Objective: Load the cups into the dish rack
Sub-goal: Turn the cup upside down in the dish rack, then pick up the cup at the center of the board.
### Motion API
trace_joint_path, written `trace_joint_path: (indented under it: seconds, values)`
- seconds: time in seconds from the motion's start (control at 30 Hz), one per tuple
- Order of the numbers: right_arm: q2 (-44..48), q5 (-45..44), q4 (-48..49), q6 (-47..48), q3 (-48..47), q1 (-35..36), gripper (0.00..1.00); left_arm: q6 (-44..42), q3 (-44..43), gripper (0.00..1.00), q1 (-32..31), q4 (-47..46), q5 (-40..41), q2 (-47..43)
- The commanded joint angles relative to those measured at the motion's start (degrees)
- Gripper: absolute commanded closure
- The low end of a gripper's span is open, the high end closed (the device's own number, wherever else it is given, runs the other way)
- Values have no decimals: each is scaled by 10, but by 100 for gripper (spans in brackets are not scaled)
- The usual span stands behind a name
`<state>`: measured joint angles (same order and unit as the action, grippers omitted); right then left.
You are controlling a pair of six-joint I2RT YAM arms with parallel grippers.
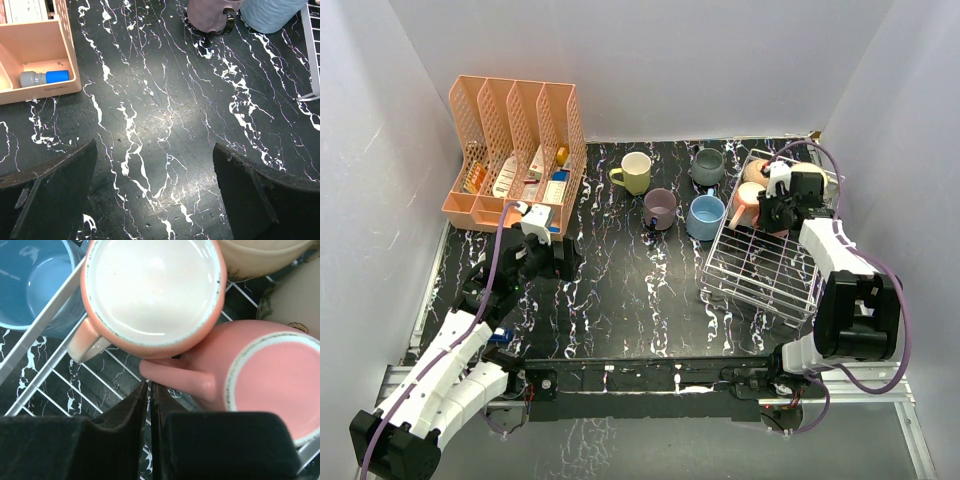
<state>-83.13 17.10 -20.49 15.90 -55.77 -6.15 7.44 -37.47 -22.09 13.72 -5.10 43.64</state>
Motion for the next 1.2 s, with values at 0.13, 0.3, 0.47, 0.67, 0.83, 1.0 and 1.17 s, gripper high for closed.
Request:
trace_joint_path:
  seconds: [0.13, 0.3, 0.47, 0.67, 0.83, 1.0, 1.17]
  values:
    - [-16, -17, 48, -18, -39, 24, 88, -8, 2, 3, 1, -4, 4, 2]
    - [2, 29, 16, 15, -46, 24, 87, -9, 2, 3, 1, -5, 5, 5]
    - [11, 67, 4, 51, -43, 34, 87, -9, 1, 3, 1, -6, 5, 12]
    - [-27, 42, 3, 49, -63, 74, 87, -9, 3, 3, 1, -5, 9, 15]
    - [-48, 24, 3, 43, -85, 109, 87, -10, 3, 3, 2, -5, 11, 16]
    - [-62, 7, -7, 48, -106, 124, 87, -11, 4, 3, 1, -6, 11, 17]
    - [-15, 1, -20, 77, -88, 123, 86, -12, 6, 3, 1, -9, 12, 12]
